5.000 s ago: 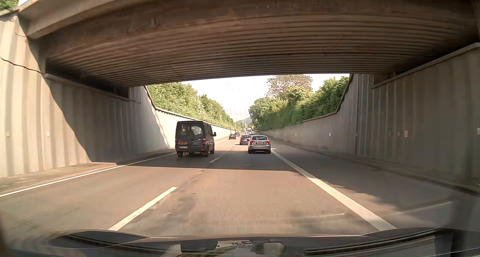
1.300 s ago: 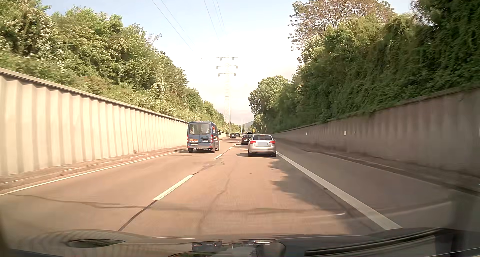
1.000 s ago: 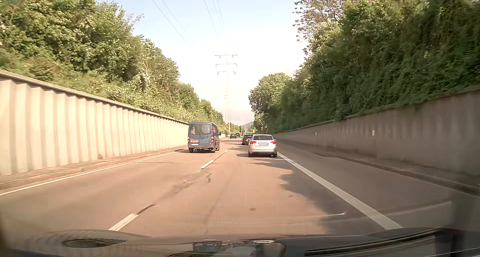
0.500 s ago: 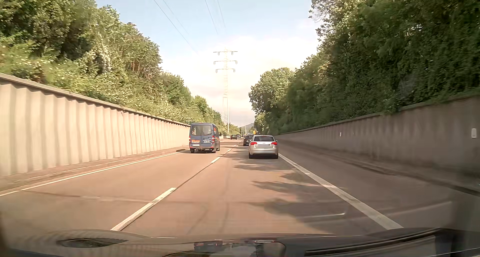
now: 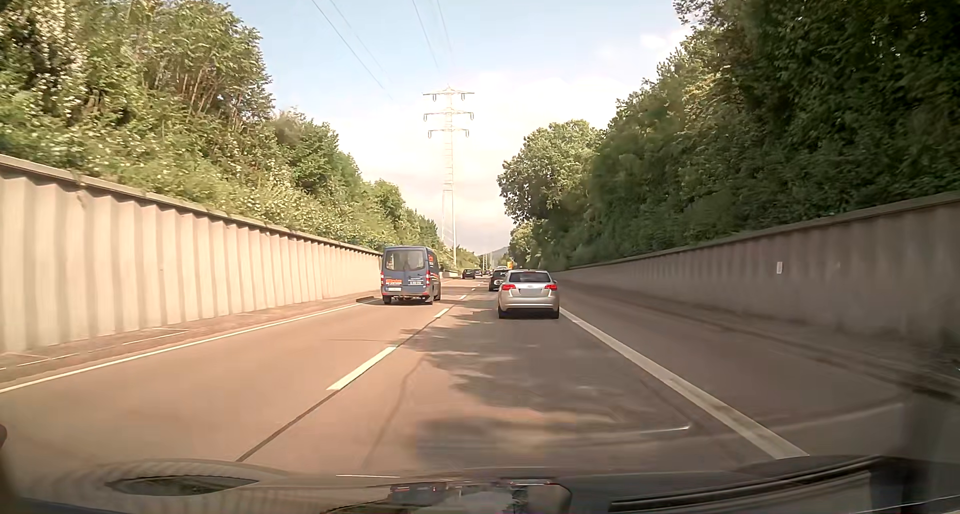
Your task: Follow the waypoints while adhering to traffic rules and regulations
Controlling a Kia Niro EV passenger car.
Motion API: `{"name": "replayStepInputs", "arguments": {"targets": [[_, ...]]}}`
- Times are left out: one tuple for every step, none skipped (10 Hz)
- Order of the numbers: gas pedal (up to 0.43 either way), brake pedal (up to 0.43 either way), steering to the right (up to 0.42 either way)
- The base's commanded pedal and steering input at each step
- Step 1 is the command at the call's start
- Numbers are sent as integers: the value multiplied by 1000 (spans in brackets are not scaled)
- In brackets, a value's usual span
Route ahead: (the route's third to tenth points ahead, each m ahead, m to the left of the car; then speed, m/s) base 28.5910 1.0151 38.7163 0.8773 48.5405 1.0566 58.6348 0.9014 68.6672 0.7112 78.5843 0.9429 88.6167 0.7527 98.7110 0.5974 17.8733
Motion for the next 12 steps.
{"name": "replayStepInputs", "arguments": {"targets": [[118,0,0],[118,0,0],[118,0,0],[118,0,0],[118,0,0],[118,0,0],[118,0,0],[130,0,0],[130,0,0],[130,0,0],[130,0,0],[130,0,0]]}}
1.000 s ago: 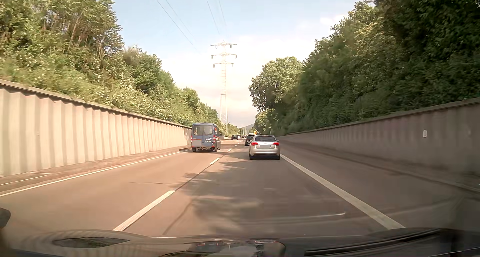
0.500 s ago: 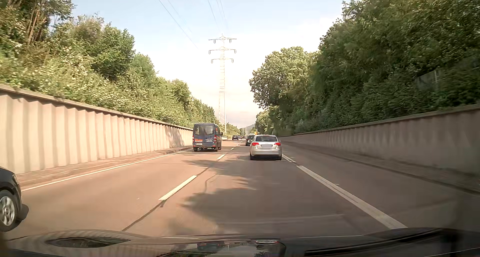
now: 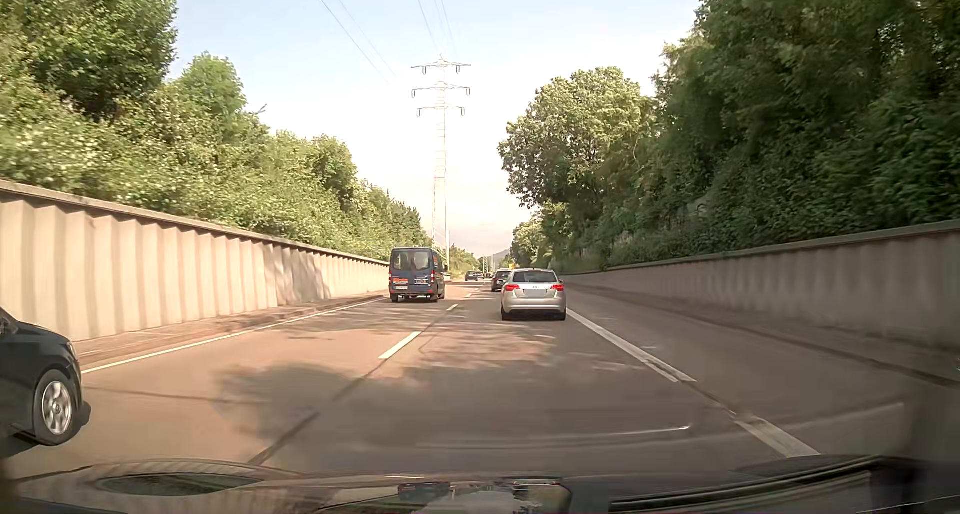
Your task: Follow the waypoints while adhering to traffic rules and regulations
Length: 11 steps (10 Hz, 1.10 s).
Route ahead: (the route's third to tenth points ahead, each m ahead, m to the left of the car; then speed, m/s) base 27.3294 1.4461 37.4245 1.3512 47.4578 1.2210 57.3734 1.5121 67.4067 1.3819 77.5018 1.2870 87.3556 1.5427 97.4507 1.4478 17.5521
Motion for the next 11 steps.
{"name": "replayStepInputs", "arguments": {"targets": [[130,0,0],[130,0,1],[130,0,1],[130,0,1],[130,0,0],[130,0,1],[130,0,1],[130,0,1],[130,0,1],[130,0,1],[130,0,1]]}}
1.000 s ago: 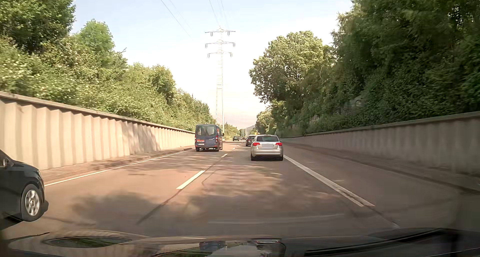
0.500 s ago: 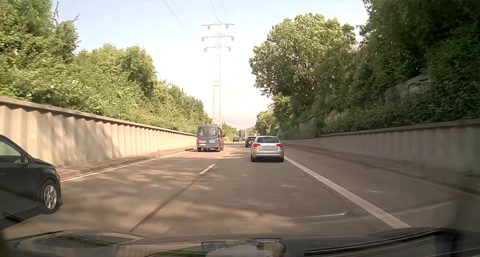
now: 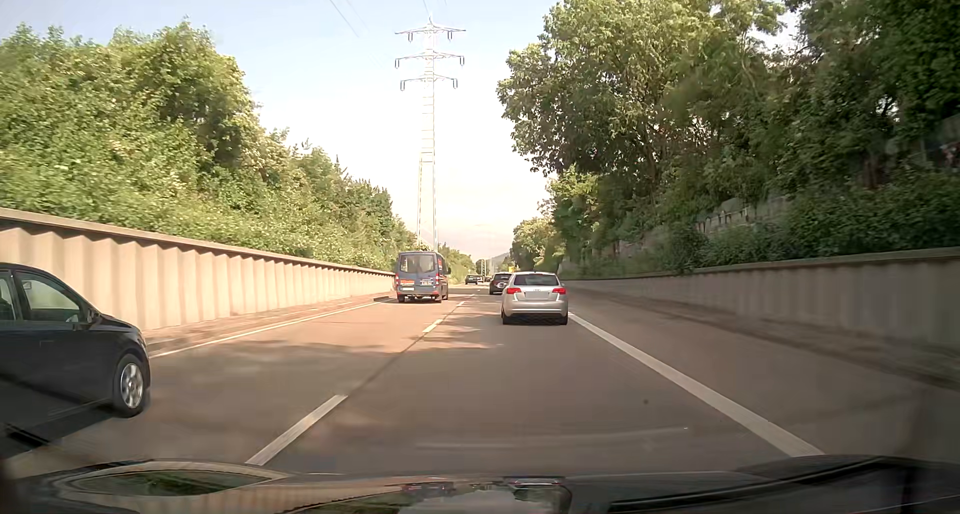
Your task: Follow the waypoints while adhering to traffic rules and regulations
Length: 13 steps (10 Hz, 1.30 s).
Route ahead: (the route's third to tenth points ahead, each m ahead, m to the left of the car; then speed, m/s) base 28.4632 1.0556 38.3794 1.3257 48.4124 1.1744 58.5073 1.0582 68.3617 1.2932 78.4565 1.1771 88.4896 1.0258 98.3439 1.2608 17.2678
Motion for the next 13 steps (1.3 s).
{"name": "replayStepInputs", "arguments": {"targets": [[118,0,1],[118,0,1],[118,0,1],[118,0,0],[118,0,1],[118,0,1],[118,0,1],[118,0,1],[118,0,1],[118,0,1],[118,0,0],[118,0,1],[118,0,0]]}}
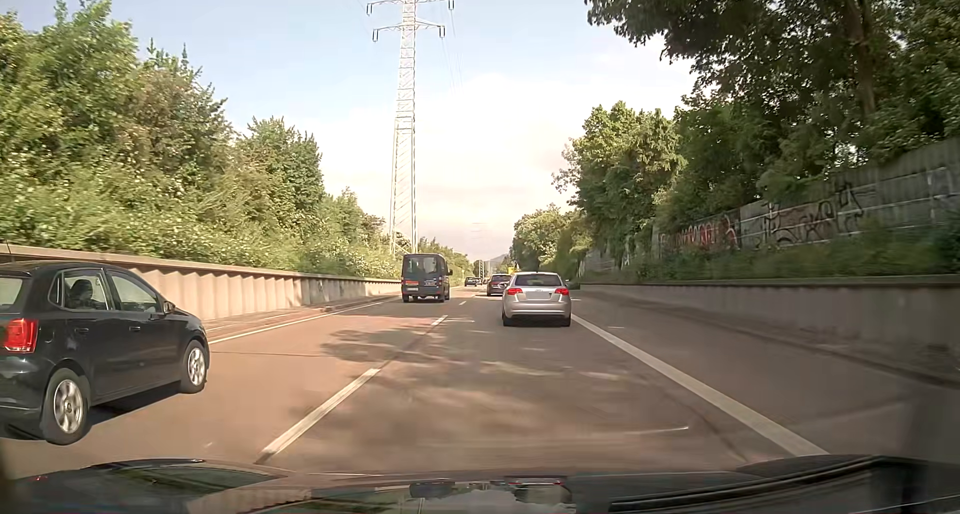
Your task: Follow the waypoints while adhering to traffic rules and regulations
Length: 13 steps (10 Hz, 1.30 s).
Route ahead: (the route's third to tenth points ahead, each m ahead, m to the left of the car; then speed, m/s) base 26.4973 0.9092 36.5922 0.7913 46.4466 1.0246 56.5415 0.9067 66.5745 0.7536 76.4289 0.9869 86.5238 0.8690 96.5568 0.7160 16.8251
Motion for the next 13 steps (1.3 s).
{"name": "replayStepInputs", "arguments": {"targets": [[118,0,1],[130,0,1],[130,0,0],[138,0,1],[150,0,1],[157,0,0],[157,0,1],[157,0,1],[157,0,1],[157,0,0],[157,0,1],[150,0,1],[138,0,1]]}}
